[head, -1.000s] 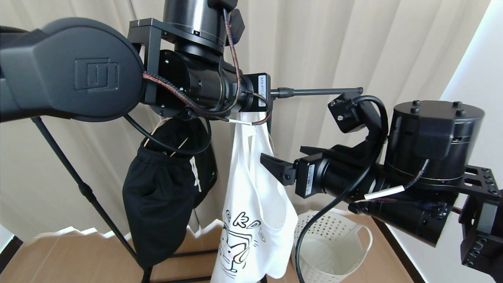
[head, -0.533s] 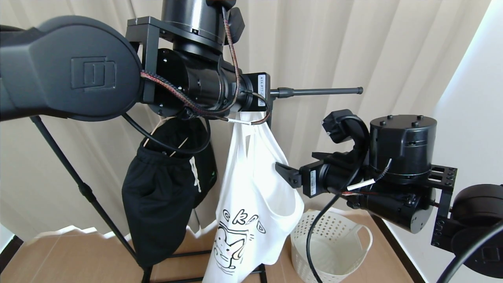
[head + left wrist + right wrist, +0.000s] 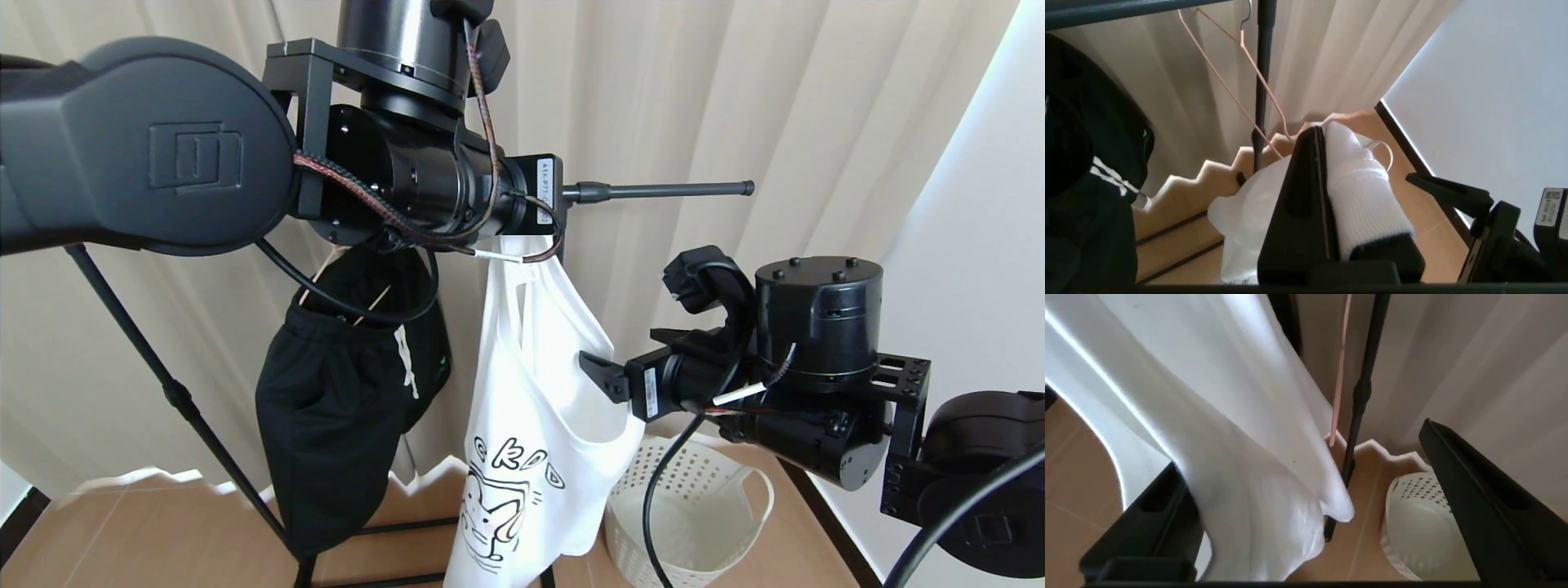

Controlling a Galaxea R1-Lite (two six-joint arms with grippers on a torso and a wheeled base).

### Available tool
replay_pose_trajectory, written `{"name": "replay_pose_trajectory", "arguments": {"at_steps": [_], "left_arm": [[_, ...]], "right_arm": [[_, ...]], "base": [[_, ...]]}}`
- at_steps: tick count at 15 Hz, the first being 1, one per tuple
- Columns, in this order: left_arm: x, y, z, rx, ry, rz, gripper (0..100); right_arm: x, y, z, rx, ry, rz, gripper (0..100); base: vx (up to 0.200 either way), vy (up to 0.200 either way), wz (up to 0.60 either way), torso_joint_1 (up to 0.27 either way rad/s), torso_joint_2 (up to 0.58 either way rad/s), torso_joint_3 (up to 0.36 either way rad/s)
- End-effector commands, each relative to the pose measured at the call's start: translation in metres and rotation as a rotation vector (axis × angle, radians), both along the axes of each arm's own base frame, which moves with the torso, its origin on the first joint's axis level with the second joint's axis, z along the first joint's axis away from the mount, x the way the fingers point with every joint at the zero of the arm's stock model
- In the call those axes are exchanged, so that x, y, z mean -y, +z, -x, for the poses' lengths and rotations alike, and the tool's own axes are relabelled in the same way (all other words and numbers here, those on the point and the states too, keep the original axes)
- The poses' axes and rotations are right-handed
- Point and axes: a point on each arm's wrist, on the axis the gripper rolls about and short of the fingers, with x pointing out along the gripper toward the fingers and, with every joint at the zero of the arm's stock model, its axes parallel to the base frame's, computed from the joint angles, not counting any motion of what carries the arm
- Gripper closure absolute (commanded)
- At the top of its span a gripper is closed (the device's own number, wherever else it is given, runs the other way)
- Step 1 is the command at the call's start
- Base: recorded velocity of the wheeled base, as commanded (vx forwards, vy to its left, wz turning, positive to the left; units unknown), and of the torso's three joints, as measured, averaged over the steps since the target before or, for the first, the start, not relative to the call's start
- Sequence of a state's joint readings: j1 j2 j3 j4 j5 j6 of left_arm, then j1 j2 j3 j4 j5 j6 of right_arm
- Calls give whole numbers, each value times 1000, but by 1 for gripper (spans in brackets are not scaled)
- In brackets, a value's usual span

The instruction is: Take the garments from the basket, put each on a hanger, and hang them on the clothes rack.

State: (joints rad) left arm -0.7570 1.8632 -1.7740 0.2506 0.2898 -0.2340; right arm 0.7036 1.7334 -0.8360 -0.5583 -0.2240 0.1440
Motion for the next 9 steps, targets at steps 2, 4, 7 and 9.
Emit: {"name": "replay_pose_trajectory", "arguments": {"at_steps": [2,4,7,9], "left_arm": [[-1,-1,0,-3,1,-2,100],[-1,0,1,-1,1,-2,100],[-1,-4,1,-14,2,-10,100],[-3,-22,2,-64,-4,-53,100]], "right_arm": [[1,1,1,3,0,2,100],[1,2,1,5,0,-2,100],[6,9,1,26,-18,-14,100],[19,22,1,65,-45,-25,100]], "base": [[0,0,0,0,0,0],[0,0,0,0,0,0],[0,0,0,0,0,0],[0,0,0,0,0,0]]}}
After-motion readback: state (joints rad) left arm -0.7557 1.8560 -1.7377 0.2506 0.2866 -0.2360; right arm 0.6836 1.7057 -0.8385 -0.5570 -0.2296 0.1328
